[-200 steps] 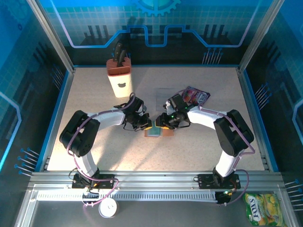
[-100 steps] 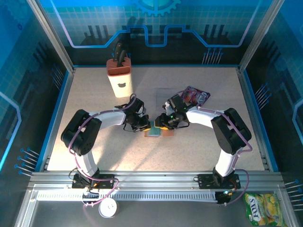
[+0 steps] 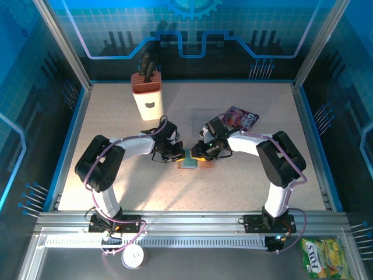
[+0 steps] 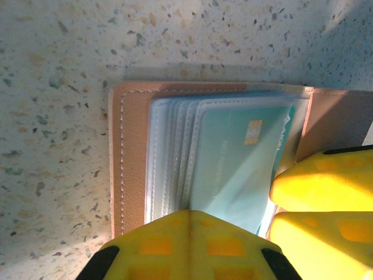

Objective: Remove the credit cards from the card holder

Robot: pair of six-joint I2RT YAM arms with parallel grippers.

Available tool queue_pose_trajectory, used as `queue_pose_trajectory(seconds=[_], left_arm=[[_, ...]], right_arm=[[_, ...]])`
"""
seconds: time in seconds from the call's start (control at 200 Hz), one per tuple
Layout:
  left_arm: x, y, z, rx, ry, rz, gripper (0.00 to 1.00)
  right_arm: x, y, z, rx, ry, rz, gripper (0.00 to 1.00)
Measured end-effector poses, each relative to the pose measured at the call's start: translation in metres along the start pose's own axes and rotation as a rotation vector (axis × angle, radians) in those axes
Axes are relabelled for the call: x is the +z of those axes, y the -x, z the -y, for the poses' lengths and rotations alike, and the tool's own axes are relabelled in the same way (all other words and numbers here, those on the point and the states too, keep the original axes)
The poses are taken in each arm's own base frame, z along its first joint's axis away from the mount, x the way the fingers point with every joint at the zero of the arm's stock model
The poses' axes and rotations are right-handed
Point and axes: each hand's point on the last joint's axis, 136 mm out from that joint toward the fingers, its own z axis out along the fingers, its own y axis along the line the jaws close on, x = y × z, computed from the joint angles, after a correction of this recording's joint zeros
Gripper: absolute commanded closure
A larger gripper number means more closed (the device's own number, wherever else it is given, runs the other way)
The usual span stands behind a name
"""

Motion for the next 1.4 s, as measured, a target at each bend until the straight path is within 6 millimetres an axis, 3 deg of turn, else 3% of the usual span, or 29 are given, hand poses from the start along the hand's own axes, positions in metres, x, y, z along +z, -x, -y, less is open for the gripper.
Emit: queue_pose_trajectory(seconds=[0.255,1.401], left_arm=[[0.000,0.000,0.000,0.000,-0.001,0.000,1.00],[-0.004,0.001,0.002,-0.001,0.017,-0.007,1.00]], right_arm=[[0.001,0.000,-0.005,-0.004,0.020,-0.004,0.72],[-0.004,-0.001,0.011,-0.013,-0.081,-0.006,0.67]])
